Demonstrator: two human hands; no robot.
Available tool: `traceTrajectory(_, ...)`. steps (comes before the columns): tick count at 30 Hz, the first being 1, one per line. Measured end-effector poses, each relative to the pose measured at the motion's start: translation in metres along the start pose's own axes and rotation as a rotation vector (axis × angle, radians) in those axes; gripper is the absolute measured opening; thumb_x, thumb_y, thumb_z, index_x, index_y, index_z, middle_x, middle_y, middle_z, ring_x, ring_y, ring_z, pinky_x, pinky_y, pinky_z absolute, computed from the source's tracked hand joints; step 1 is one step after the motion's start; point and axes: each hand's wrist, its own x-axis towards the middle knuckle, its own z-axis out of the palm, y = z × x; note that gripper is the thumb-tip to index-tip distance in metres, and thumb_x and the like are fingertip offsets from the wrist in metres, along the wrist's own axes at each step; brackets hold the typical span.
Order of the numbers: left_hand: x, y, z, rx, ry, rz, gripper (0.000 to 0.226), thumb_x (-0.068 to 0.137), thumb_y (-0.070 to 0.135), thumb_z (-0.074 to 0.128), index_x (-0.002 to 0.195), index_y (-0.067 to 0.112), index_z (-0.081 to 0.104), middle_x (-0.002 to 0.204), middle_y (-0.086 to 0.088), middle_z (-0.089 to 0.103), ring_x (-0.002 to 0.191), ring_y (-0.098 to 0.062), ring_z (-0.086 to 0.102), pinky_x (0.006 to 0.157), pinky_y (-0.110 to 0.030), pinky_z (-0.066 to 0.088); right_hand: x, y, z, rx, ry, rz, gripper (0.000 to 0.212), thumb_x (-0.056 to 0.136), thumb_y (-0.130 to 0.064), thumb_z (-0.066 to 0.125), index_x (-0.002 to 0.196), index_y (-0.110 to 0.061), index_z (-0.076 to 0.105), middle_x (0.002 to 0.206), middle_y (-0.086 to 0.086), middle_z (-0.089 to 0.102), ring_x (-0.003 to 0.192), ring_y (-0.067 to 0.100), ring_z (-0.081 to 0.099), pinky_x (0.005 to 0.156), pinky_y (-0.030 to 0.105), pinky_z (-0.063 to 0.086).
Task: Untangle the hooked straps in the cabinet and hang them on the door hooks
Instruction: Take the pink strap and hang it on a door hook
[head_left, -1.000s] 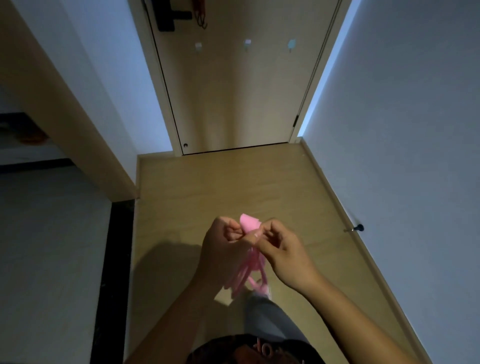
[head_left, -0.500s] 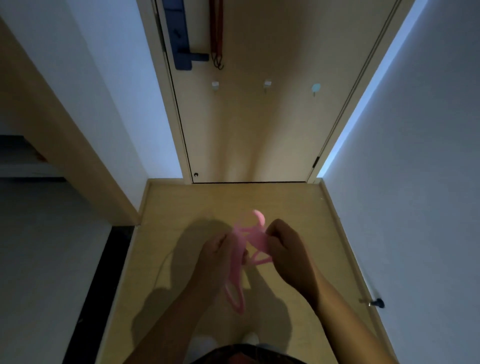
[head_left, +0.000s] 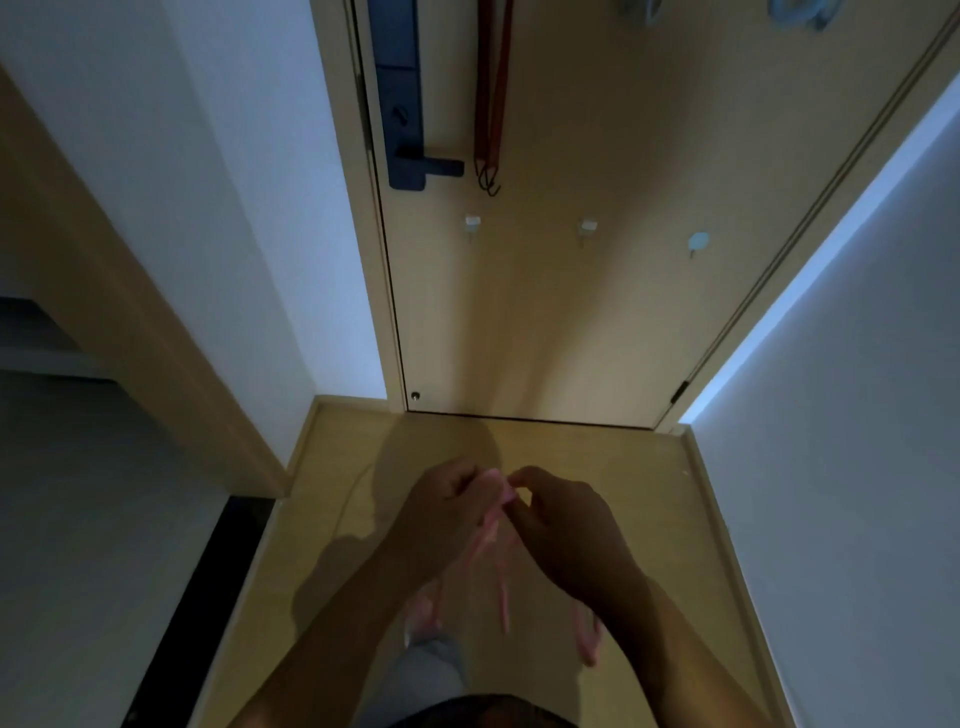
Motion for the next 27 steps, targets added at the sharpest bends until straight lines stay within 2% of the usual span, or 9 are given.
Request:
traceTrajectory(3,0.053,0.006,-0.018,0.108,-0.004,0.056,0.026,0.082,0.022,0.065,0.075,-0.002,0.057,0.057,0.006,0.044,0.049,-0.002,0.038,0.048,-0.014,0.033,0.047,0.003,-0.003,-0.046,0.081,0.007,0.027,0.093,-0.039,0.044,0.101,-0.022,0.064,0.085,0.001,0.07,0.082,0.02,0.063,0.061,0.026,0.03)
traceTrajectory(5,0.085,0.009,-0.033,0.213,-0.023,0.084,0.013,0.08,0.016,0.068,0.089,0.013,0.06,0.075,0.009,0.053,0.062,-0.001,0.048,0.057,-0.011,0.041,0.08,0.003,-0.008,-0.111,0.133,-0.013,0.035,0.09,-0.042,0.039,0.1,-0.021,0.066,0.091,0.001,0.071,0.085,0.02,0.064,0.063,0.024,0.03)
traceTrajectory(8,0.126,0.005,-0.054,0.29,-0.033,0.135,0.037,0.08,0.015,0.068,0.111,0.029,0.052,0.1,0.014,0.055,0.083,0.002,0.054,0.066,-0.005,0.047,0.131,0.006,-0.013,-0.123,0.2,-0.012,0.025,0.092,-0.034,0.048,0.099,-0.021,0.068,0.092,0.001,0.072,0.085,0.019,0.066,0.065,0.024,0.037)
traceTrajectory(12,0.172,-0.004,-0.073,0.39,0.048,0.23,0.046,0.086,0.032,0.062,0.129,0.024,0.048,0.114,0.016,0.05,0.093,0.003,0.052,0.073,0.001,0.041,0.187,0.006,-0.01,-0.192,0.131,-0.007,0.031,0.097,-0.034,0.038,0.105,-0.02,0.064,0.102,0.001,0.069,0.09,0.021,0.066,0.077,0.034,0.05)
traceTrajectory(16,0.214,-0.01,-0.08,0.418,0.08,0.272,0.045,0.086,0.051,0.052,0.117,0.019,0.059,0.108,0.003,0.063,0.088,-0.009,0.059,0.078,-0.016,0.048,0.233,0.012,-0.016,-0.252,0.036,0.02,0.046,0.095,-0.042,0.025,0.109,-0.018,0.061,0.109,0.005,0.066,0.098,0.025,0.062,0.079,0.036,0.049)
traceTrajectory(20,0.264,-0.018,-0.081,0.635,0.193,0.373,0.047,0.091,0.046,0.038,0.101,0.012,0.069,0.096,-0.005,0.069,0.084,-0.01,0.062,0.086,-0.006,0.036,0.28,0.022,-0.022,-0.266,-0.114,0.053,0.039,0.099,-0.04,0.025,0.106,-0.018,0.056,0.111,0.005,0.062,0.101,0.026,0.06,0.079,0.034,0.044)
traceTrajectory(24,0.319,-0.014,-0.08,0.735,0.253,0.404,0.044,0.093,0.039,0.038,0.091,0.012,0.073,0.085,-0.005,0.072,0.074,-0.017,0.067,0.078,-0.017,0.045,0.33,0.039,-0.031,-0.246,-0.118,0.051,0.036,0.099,-0.041,0.023,0.1,-0.023,0.054,0.098,-0.002,0.061,0.088,0.021,0.061,0.077,0.032,0.046)
traceTrajectory(26,0.347,-0.012,-0.078,0.771,0.262,0.391,0.042,0.092,0.036,0.039,0.088,0.013,0.074,0.081,-0.004,0.072,0.07,-0.016,0.066,0.074,-0.019,0.046,0.355,0.048,-0.039,-0.211,-0.135,0.034,0.028,0.1,-0.036,0.027,0.094,-0.026,0.052,0.079,-0.009,0.054,0.069,0.014,0.056,0.067,0.024,0.045)
traceTrajectory(27,0.361,-0.011,-0.078,0.758,0.25,0.356,0.04,0.091,0.035,0.04,0.088,0.014,0.074,0.081,-0.003,0.072,0.069,-0.016,0.066,0.074,-0.019,0.043,0.368,0.052,-0.043,-0.197,-0.129,0.016,0.024,0.1,-0.034,0.03,0.095,-0.026,0.052,0.078,-0.008,0.055,0.062,0.013,0.054,0.062,0.022,0.045)
